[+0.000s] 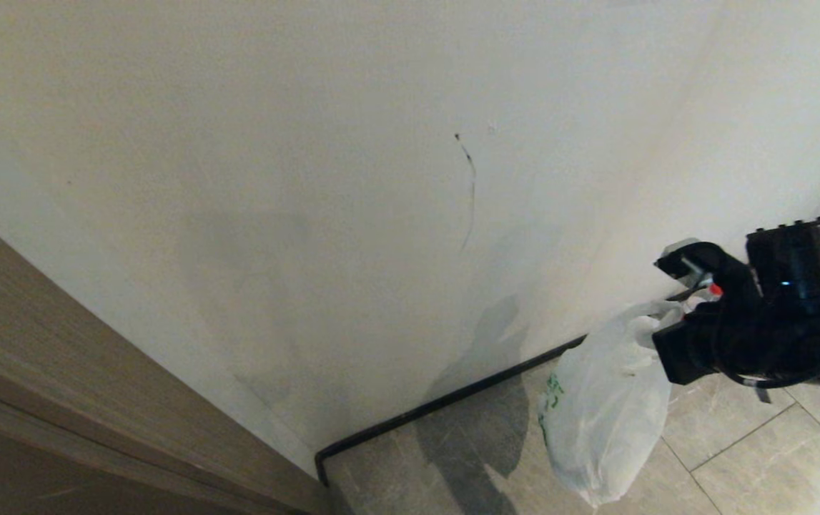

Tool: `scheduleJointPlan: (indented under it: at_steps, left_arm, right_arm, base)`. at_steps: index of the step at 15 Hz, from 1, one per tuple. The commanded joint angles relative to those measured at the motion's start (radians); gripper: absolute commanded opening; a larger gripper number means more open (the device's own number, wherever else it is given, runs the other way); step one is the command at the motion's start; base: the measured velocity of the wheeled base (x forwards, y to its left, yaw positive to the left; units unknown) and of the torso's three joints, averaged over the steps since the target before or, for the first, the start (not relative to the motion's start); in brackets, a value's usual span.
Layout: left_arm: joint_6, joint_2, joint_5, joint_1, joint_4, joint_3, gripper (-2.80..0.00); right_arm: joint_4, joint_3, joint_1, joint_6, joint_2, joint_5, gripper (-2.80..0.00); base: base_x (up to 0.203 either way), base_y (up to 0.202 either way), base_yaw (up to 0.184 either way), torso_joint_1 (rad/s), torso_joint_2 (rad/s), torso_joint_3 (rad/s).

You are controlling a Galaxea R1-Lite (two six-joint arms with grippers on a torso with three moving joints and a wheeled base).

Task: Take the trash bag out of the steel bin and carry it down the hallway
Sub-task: Put the trash bag at the door

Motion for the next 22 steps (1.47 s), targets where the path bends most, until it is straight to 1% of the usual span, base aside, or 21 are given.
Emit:
scheduleJointPlan:
  at_steps: [1, 3, 5, 6, 9, 14, 21, 22]
  left_arm:
    - [0.0, 0.0, 0.0, 0.0, -0.001, 0.001, -2.8]
    - [0.0, 0.0, 0.0, 0.0, -0.001, 0.002, -2.8]
    - [0.0, 0.0, 0.0, 0.0, -0.001, 0.002, -2.8]
    - [0.0, 0.0, 0.0, 0.0, -0.001, 0.002, -2.8]
    - [0.0, 0.0, 0.0, 0.0, -0.001, 0.0, -2.8]
    - [0.0, 0.0, 0.0, 0.0, -0.001, 0.001, -2.8]
    - [0.0, 0.0, 0.0, 0.0, -0.001, 0.002, -2.8]
    - [0.0, 0.0, 0.0, 0.0, -0.001, 0.002, -2.8]
  right_arm:
    - [-0.131, -0.005, 0.018, -0.04, 0.198, -0.007, -2.8]
    - [-0.312, 0.002, 0.023, -0.105, 0.29, -0.015, -2.8]
    - [-0.411, 0.009, 0.025, -0.175, 0.355, -0.013, -2.8]
    - [-0.437, 0.01, 0.026, -0.193, 0.384, -0.012, -2.8]
    - [-0.502, 0.01, 0.03, -0.21, 0.453, -0.014, -2.8]
    - [-0.668, 0.012, 0.057, -0.213, 0.553, -0.015, -2.8]
    - [-0.779, 0.027, 0.064, -0.202, 0.639, -0.008, -2.8]
    - [-0.772, 0.033, 0.064, -0.203, 0.641, -0.006, 0.0]
  base:
    - [0.0, 0.0, 0.0, 0.0, 0.0, 0.0]
    - [0.0, 0.0, 0.0, 0.0, 0.0, 0.0]
    - [0.0, 0.0, 0.0, 0.0, 0.0, 0.0]
    - [0.0, 0.0, 0.0, 0.0, 0.0, 0.0]
    - [0.0, 0.0, 0.0, 0.0, 0.0, 0.0]
    - [0.0, 0.0, 0.0, 0.0, 0.0, 0.0]
    - [0.0, 0.0, 0.0, 0.0, 0.0, 0.0]
    - [0.0, 0.0, 0.0, 0.0, 0.0, 0.0]
